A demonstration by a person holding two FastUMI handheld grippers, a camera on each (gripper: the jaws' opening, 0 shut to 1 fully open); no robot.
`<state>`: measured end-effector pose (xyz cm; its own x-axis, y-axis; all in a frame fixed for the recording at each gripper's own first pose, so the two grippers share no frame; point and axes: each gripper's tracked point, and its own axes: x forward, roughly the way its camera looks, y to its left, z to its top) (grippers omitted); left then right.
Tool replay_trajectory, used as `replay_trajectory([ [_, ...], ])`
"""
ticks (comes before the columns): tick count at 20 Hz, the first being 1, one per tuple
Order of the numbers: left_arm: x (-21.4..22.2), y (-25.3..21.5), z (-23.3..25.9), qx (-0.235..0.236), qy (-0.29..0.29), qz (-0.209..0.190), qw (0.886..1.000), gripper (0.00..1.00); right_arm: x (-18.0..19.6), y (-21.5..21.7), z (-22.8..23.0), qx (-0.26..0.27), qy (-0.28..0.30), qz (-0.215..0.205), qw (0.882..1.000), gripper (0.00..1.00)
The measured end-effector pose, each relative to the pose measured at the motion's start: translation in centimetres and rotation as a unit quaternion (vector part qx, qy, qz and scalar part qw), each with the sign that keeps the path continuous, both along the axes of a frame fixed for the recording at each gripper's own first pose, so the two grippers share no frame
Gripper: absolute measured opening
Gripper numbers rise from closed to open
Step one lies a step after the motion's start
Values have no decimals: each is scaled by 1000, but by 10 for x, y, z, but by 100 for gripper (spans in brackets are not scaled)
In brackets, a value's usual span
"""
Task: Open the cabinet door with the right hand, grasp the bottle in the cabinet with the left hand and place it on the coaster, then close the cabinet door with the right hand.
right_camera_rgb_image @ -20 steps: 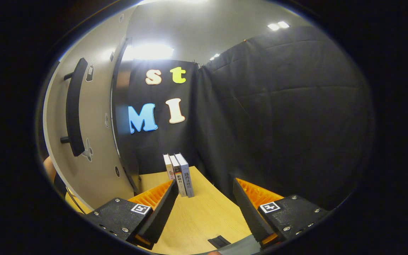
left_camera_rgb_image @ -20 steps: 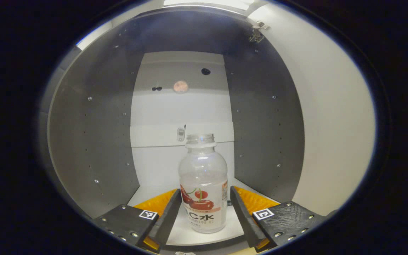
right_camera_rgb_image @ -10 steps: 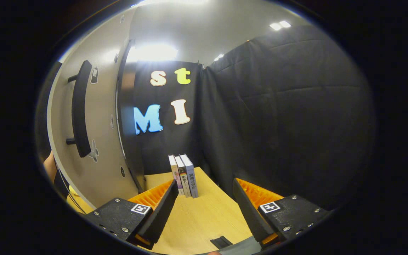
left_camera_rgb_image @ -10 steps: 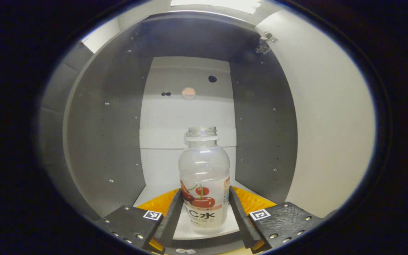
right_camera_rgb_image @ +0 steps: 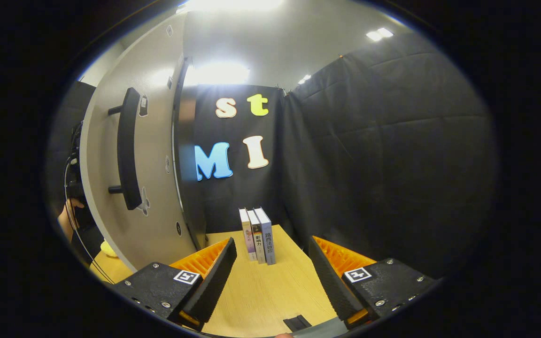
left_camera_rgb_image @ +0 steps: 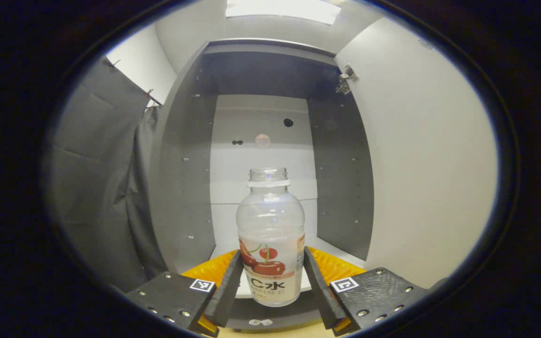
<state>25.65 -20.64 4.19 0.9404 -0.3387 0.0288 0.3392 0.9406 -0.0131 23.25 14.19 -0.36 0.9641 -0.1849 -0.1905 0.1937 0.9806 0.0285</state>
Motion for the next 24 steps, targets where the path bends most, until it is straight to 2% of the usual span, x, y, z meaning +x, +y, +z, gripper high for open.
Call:
replay_trajectory([
  [5,-35,33,-3,-8,0,23,1000,74,-6,4,-1,-4,1,27,1000,96],
  [6,-43,39,-6,-7,1,29,1000,78,-7,4,0,-5,0,32,999,96],
  [12,-86,60,-21,-9,2,43,999,78,-12,10,-6,-1,-1,64,998,96],
  [14,-101,65,-28,-1,0,44,999,74,-11,13,-8,-2,-1,75,997,96],
  [18,-126,75,-49,8,7,52,999,78,-11,18,-9,-2,-5,85,996,96],
  [20,-137,80,-59,6,13,56,998,70,-9,18,-9,-4,-10,88,996,96],
  [23,-149,91,-79,0,28,62,998,70,-7,22,-9,1,-14,91,996,96],
  [24,-153,94,-86,1,33,64,997,74,-6,24,-10,2,-15,93,996,96],
])
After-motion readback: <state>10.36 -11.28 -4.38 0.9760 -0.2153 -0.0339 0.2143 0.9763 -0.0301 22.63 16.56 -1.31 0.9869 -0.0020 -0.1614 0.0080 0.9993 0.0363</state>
